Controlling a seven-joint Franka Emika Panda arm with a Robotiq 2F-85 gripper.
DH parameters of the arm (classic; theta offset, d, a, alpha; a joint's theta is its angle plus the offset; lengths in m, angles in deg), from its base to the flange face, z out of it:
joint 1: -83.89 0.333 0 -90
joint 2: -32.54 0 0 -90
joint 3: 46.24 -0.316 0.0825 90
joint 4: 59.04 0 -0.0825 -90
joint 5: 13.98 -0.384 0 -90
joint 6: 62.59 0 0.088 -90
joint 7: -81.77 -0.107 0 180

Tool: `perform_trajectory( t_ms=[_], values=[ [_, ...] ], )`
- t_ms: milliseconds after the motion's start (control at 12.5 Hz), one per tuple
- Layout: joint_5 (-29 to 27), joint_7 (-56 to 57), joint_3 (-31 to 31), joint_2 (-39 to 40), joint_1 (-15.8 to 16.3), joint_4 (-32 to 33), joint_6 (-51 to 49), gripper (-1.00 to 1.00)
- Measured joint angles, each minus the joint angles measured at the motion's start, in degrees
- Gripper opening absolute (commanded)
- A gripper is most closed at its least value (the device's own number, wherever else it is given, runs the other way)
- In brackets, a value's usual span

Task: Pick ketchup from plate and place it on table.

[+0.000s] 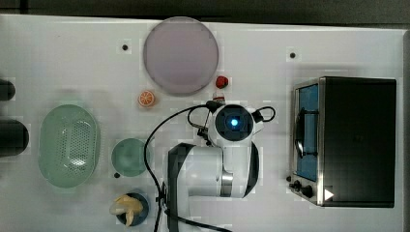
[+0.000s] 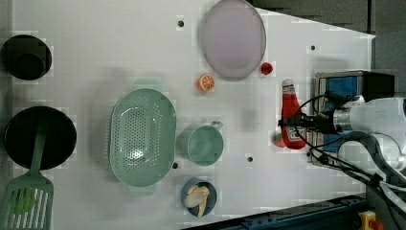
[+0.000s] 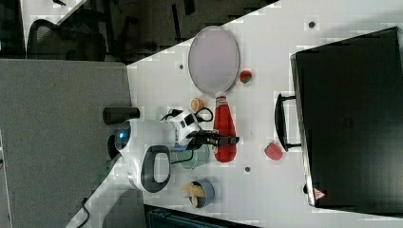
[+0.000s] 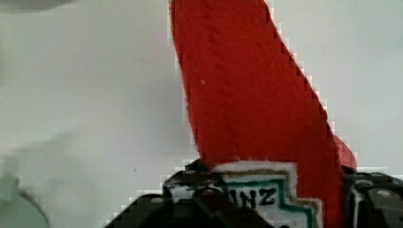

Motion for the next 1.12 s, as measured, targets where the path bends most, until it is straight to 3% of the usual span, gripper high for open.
perform_trajectory(
  t_ms=[160,480,800,1120],
  values=[
    [-0.4,0.0,0.2,2.3,0.2,-0.7,2.8,0.23],
    [-0.1,0.0,0.2,7.5,0.1,-1.2,7.0,1.0],
    [-0.1,0.0,-0.8,5.7,0.0,-0.6,5.5,1.0],
    [-0.7,-5.9,-0.5,-6.3,0.1,-4.3,-1.3,1.0]
  ],
)
